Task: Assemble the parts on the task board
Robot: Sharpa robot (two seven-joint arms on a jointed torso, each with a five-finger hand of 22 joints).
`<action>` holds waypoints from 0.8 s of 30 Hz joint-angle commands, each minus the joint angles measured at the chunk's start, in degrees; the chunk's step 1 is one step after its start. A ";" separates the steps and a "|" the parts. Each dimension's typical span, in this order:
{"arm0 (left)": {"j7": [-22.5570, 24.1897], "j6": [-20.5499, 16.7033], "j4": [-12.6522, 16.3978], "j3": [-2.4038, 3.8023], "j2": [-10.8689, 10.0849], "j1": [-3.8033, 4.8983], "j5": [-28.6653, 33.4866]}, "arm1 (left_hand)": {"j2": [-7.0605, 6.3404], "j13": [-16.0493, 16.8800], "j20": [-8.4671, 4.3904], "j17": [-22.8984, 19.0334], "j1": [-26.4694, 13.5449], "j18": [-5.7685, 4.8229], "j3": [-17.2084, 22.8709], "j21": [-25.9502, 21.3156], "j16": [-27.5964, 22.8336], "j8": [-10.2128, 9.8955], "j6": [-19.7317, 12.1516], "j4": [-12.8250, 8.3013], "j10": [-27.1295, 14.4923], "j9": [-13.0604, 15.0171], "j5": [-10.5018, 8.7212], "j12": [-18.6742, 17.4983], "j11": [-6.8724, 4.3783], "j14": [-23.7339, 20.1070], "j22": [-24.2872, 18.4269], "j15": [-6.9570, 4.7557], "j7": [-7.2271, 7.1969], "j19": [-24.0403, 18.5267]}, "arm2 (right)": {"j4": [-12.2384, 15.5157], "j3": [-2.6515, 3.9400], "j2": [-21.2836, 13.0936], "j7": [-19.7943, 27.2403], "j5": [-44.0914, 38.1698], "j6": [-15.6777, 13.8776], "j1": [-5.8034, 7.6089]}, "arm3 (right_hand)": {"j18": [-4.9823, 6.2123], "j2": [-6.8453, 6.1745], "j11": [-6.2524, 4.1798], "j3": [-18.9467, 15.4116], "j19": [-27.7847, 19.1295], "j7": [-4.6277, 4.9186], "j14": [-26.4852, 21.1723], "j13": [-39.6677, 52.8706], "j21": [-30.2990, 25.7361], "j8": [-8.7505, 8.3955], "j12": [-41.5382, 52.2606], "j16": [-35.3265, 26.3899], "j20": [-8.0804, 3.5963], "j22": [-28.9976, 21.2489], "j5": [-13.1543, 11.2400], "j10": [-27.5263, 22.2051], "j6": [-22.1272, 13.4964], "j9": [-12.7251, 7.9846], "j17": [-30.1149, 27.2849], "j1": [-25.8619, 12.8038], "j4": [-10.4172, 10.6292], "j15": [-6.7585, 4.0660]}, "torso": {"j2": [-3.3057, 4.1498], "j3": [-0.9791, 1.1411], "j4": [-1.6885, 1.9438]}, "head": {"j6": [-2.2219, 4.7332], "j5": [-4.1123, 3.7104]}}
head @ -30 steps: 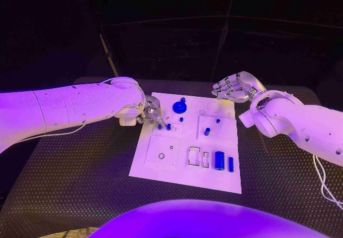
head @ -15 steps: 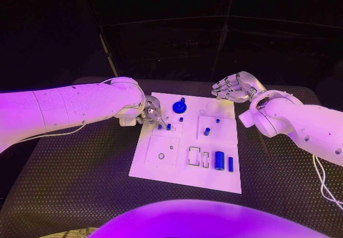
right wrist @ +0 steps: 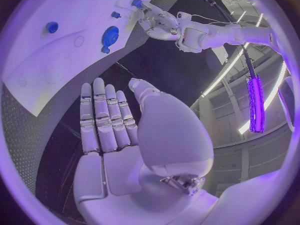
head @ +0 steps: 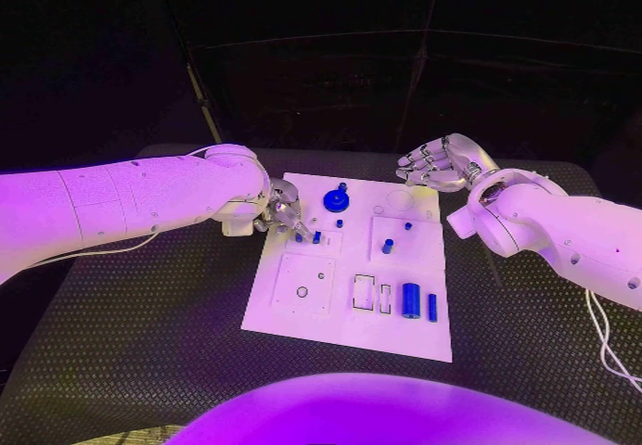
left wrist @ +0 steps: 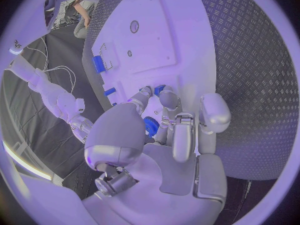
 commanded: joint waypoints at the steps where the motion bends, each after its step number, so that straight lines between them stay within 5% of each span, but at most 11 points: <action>1: 0.41 0.28 0.35 0.04 -0.09 0.06 0.22 | 0.10 0.08 -0.19 15.10 -0.38 0.00 -0.33 -0.20 0.18 0.30 0.34 -0.07 -0.14 -0.09 -0.22 0.24 0.36 5.94 0.05 0.03 0.14 0.17 | 0.06 0.03 0.05 0.56 0.12 0.25 0.09 | 0.26 0.07 0.44 0.24 0.30 0.20 0.21 -0.09 -0.30 -0.25 -0.23 -0.26 0.04 -0.10 0.15 0.05 -0.33 0.05 -0.06 -0.32 -0.02 0.04 | 0.03 0.00 -0.04 | 0.01 0.04; 16: 0.32 0.49 0.57 0.04 -0.60 0.06 0.22 | 0.62 0.10 -0.21 15.10 0.72 0.02 -1.68 -0.29 0.18 0.29 0.30 0.12 -0.27 -0.13 -0.22 0.26 0.33 5.94 0.04 -0.01 0.10 0.16 | -0.02 0.03 0.10 0.57 0.12 0.30 0.09 | 0.26 0.07 0.44 0.24 0.30 0.20 0.21 -0.09 -0.30 -0.25 -0.23 -0.26 0.04 -0.10 0.15 0.05 -0.33 0.05 -0.06 -0.32 -0.02 0.04 | 0.01 0.01 -0.04 | 0.01 0.05; 24: 0.23 0.52 0.61 0.04 -0.58 0.05 0.22 | 2.02 0.11 -0.21 15.10 3.54 0.03 -2.48 -0.40 0.18 0.26 0.21 -0.49 -0.41 -0.20 -0.20 0.26 0.31 5.94 0.04 -0.03 0.11 0.15 | -0.05 0.03 0.13 0.56 0.12 0.37 0.09 | 0.26 0.07 0.44 0.24 0.30 0.20 0.21 -0.09 -0.30 -0.25 -0.23 -0.26 0.04 -0.10 0.15 0.05 -0.33 0.05 -0.06 -0.32 -0.02 0.04 | 0.02 0.04 -0.01 | 0.01 0.07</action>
